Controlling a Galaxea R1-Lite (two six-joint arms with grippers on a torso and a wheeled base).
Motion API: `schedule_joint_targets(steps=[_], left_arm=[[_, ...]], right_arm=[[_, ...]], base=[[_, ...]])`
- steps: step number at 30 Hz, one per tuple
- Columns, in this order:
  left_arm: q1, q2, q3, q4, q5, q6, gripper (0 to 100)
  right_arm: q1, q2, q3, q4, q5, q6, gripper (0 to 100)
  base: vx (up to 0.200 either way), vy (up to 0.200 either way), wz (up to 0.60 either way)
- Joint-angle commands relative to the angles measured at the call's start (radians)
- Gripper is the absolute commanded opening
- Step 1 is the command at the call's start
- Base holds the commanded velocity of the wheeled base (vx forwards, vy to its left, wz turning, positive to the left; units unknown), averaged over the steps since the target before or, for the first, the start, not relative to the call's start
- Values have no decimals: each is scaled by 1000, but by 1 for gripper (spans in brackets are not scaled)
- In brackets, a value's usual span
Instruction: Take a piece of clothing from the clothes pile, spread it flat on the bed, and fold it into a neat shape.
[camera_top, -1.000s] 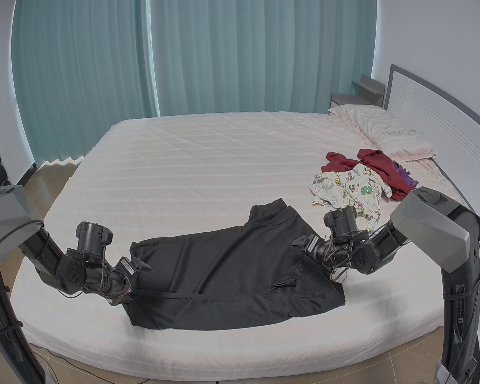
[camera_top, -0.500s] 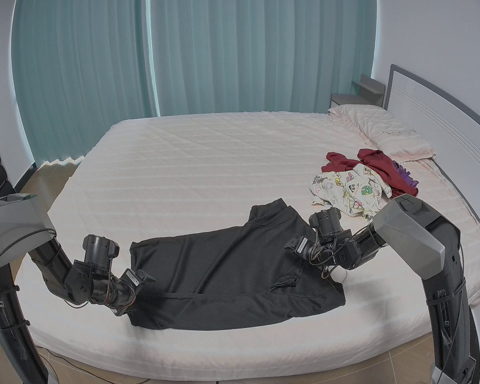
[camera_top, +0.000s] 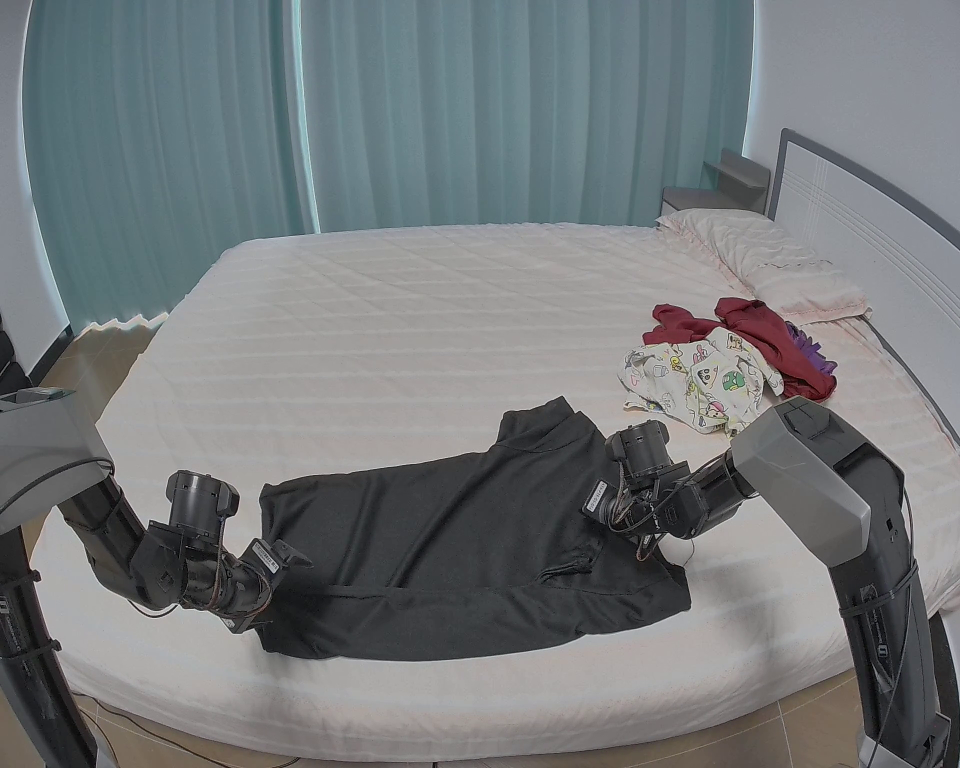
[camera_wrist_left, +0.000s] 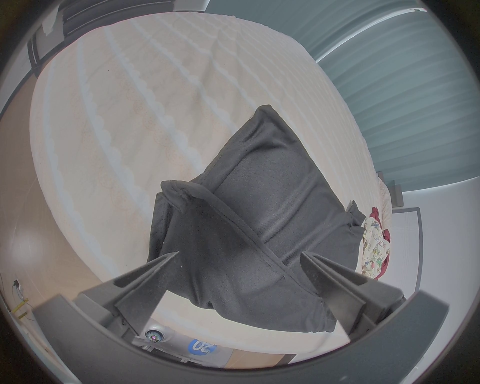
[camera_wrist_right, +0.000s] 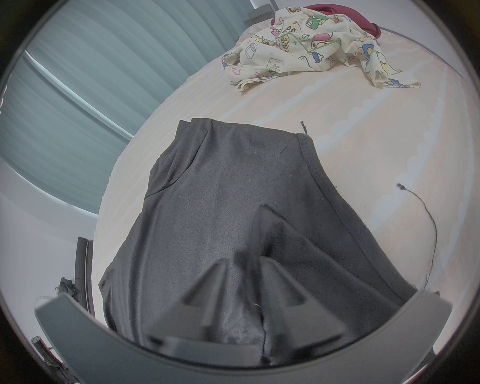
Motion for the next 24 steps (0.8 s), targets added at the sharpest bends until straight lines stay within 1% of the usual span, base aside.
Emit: schedule_joint_targets(steps=[1,8,13,15,24], left_arm=[[0,1,0,0,0,0,100],[0,2,0,0,0,1,100],[0,2,1,0,0,1,100],[0,2,1,0,0,3,100],[-2,2,5,-2,0,4,100]], right_arm=[[-5,-17,8,1,-1,3,0],[-9,-66,64,0,-1,7,0],[-5,-155,160,-3,0,13,0],[6,-205,235,-12,0,10,0],[54,-364,448,-19,-1,15,0]], base=[[0,0,0],[0,0,0],[0,0,0],[0,0,0],[0,0,0]])
